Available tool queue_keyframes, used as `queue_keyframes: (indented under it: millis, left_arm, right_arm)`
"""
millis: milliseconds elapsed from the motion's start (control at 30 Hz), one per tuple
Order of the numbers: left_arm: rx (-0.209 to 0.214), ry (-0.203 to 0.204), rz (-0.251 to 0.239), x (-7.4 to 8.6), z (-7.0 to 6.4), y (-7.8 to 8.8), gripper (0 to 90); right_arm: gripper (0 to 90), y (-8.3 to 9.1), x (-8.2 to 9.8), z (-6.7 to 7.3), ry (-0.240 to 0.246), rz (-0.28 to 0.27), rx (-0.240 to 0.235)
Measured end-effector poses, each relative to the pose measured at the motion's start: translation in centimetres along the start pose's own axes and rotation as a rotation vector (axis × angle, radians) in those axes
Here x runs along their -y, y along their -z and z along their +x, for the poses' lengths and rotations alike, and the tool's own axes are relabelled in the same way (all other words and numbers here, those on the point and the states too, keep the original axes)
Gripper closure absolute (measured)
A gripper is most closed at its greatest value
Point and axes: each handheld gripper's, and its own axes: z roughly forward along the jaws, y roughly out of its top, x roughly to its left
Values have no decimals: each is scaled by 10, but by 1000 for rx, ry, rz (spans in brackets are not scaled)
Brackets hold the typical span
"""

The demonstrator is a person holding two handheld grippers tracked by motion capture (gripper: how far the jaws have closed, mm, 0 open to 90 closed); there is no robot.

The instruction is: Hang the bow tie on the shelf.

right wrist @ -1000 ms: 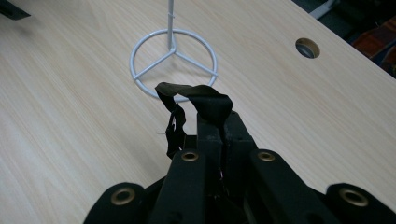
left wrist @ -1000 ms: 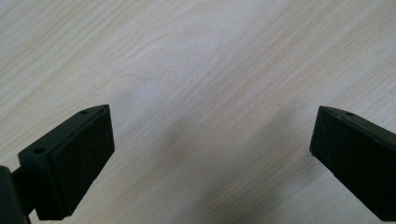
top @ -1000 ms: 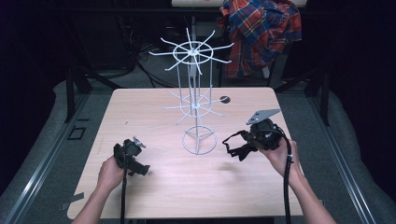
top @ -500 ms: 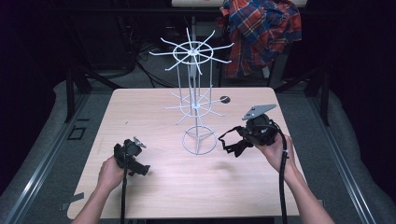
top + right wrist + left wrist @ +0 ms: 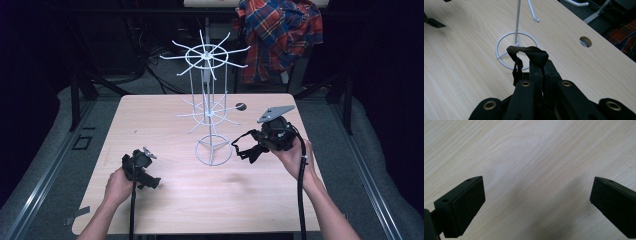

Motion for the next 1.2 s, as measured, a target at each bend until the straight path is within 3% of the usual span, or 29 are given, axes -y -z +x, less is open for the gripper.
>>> queue_keyframes:
  millis: [433,1033,1200]
  left_arm:
    - [-6,3,-2,1,0,1,0]
    - [9,-9,7,-1,-1,-1,0]
    - [10,-14,6,-2,-2,-1,1]
  right_arm:
    - [882,0,-16,2,13,-34,-12]
    - [881,-1,-32,-1,46,-33,1]
    - [881,-5,-33,-4,35,-35,-3]
